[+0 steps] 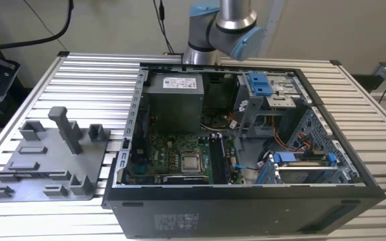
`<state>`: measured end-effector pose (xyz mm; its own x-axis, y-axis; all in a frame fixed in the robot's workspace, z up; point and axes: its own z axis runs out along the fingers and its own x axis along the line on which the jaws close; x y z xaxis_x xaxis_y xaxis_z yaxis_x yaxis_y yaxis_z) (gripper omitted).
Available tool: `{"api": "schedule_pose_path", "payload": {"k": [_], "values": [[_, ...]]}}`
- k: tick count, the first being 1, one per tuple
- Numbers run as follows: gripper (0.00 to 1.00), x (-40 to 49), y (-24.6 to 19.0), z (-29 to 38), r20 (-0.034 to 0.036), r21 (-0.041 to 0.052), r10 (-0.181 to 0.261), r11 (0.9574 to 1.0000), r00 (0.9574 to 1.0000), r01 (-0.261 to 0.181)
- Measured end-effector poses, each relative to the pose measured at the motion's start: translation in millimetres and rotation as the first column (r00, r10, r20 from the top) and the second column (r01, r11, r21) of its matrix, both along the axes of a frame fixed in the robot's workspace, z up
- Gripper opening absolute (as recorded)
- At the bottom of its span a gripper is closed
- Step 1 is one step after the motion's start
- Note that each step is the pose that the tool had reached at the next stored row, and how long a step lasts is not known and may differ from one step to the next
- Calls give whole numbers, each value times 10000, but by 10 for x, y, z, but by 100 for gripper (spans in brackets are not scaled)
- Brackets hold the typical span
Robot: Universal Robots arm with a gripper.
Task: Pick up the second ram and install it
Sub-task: 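Pick up the second ram and move it above second insertion slot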
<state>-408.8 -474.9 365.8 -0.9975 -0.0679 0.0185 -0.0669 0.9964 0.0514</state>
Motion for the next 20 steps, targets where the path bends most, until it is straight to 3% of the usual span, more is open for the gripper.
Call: {"api": "schedule_pose_path", "payload": {"k": [11,16,20], "values": [[11,0,0,0,-14,-4,137,9999,9999,-137],[11,0,0,0,-14,-13,629,9980,9980,-629],[11,0,0,0,-15,-25,1138,9935,9935,-1138]]}}
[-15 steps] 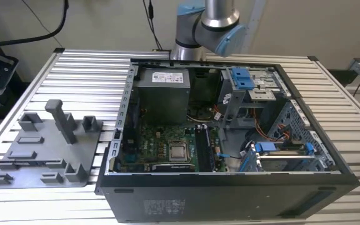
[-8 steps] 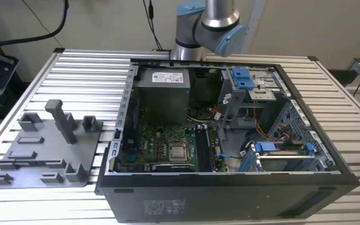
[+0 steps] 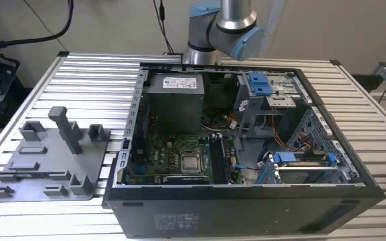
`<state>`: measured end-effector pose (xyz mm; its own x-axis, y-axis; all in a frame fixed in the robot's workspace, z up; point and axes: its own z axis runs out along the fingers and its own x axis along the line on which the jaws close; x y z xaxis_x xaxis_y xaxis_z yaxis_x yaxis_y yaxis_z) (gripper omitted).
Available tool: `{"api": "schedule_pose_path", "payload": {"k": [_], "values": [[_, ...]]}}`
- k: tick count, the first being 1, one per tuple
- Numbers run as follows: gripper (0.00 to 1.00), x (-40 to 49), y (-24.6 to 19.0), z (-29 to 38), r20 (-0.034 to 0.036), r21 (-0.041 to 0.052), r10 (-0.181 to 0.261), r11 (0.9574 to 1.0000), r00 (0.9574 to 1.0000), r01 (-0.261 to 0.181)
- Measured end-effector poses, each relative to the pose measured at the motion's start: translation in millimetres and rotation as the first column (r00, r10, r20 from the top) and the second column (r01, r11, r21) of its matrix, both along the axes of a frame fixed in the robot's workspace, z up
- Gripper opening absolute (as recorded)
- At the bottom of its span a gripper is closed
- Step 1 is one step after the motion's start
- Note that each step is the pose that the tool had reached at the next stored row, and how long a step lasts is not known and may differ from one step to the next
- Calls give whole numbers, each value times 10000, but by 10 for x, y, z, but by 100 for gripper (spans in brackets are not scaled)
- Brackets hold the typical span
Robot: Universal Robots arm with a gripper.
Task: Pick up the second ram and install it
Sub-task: 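Pick up the second ram and move it above second insertion slot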
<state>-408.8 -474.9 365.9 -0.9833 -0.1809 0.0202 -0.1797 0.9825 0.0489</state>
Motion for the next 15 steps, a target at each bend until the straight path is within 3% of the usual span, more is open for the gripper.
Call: {"api": "schedule_pose_path", "payload": {"k": [4,9,15], "values": [[11,0,0,0,0,-11,604,9982,9982,-604],[11,0,0,0,-1,-16,1366,9906,9906,-1366],[11,0,0,0,-1,-16,1532,9882,9882,-1532]]}}
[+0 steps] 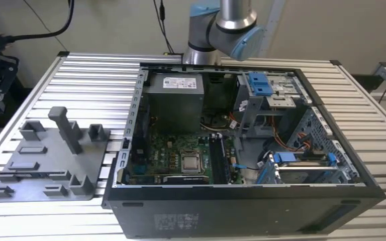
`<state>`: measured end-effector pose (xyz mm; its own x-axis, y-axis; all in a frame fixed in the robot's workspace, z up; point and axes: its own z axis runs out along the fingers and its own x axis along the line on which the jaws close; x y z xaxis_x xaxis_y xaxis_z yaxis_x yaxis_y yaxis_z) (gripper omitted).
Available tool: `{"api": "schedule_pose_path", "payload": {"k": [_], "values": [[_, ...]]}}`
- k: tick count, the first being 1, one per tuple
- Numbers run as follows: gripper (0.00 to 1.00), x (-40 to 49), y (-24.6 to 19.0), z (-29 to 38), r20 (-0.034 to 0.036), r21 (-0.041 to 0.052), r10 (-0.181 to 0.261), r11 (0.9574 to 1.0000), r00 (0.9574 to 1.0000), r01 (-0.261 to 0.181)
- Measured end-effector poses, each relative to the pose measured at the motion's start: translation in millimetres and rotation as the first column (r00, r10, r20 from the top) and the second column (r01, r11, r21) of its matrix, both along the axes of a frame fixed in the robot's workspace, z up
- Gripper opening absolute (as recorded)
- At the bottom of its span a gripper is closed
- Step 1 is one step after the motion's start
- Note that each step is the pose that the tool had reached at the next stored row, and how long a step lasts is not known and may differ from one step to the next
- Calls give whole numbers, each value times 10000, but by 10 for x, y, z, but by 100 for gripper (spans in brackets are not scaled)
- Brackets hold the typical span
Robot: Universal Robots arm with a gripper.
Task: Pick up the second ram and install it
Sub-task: 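Pick up the second ram and move it above second insertion slot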
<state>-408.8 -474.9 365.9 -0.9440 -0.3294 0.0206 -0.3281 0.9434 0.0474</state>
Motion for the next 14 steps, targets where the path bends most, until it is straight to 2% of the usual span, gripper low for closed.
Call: {"api": "schedule_pose_path", "payload": {"k": [4,7,11,14], "values": [[11,0,0,0,1,1,416,9991,9991,-416],[11,1,0,0,1,1,867,9962,9962,-867],[11,0,0,0,0,-3,1526,9883,9883,-1526],[11,0,2,0,-2,-11,1995,9799,9799,-1995]]}}
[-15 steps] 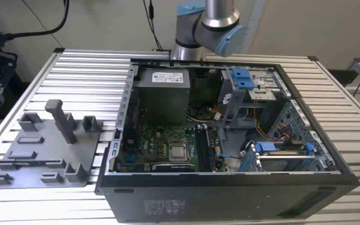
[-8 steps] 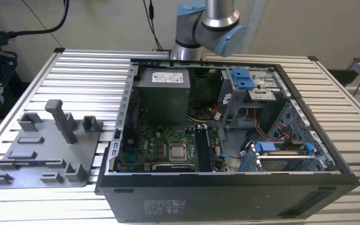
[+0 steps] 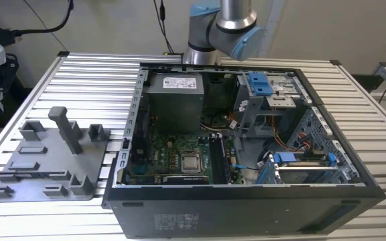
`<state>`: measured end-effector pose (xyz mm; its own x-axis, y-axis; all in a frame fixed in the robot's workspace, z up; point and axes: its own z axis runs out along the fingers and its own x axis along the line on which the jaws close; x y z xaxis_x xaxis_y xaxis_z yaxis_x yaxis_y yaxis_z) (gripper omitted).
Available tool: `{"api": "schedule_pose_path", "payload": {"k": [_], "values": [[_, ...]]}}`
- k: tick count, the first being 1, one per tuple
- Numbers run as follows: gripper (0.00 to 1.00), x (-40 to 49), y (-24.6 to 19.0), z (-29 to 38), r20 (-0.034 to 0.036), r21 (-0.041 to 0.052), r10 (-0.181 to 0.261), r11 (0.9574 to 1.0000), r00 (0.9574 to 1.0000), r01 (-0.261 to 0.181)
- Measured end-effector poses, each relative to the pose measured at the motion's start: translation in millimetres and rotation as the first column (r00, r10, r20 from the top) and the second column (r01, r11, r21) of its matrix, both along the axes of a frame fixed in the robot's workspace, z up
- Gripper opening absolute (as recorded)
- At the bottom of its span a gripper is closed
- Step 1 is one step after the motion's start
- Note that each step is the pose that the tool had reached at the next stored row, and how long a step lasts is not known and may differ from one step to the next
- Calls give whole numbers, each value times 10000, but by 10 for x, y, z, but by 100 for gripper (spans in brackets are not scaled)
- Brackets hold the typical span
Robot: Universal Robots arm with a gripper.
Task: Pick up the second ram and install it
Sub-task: 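Pick up the second ram and move it above second insertion slot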
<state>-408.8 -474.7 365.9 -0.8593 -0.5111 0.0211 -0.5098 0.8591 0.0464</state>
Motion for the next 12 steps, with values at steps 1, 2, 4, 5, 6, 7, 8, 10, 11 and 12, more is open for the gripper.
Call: {"api": "schedule_pose_path", "payload": {"k": [1,2,4,5,6,7,8,10,11,12], "values": [[11,0,1,0,0,-4,163,9999,9999,-163],[11,0,2,-1,0,-8,332,9994,9994,-332],[11,0,4,0,0,-16,672,9977,9977,-672],[11,0,6,1,-2,-22,825,9966,9966,-825],[11,-1,9,1,-2,-31,961,9954,9954,-961],[11,0,10,0,-3,-40,1113,9938,9938,-1113],[11,0,11,0,-4,-50,1273,9919,9919,-1273],[11,0,11,-1,-5,-68,1618,9868,9868,-1618],[11,-1,11,-1,-7,-74,1795,9837,9838,-1795],[11,-1,11,0,-8,-78,1972,9803,9804,-1972]]}}
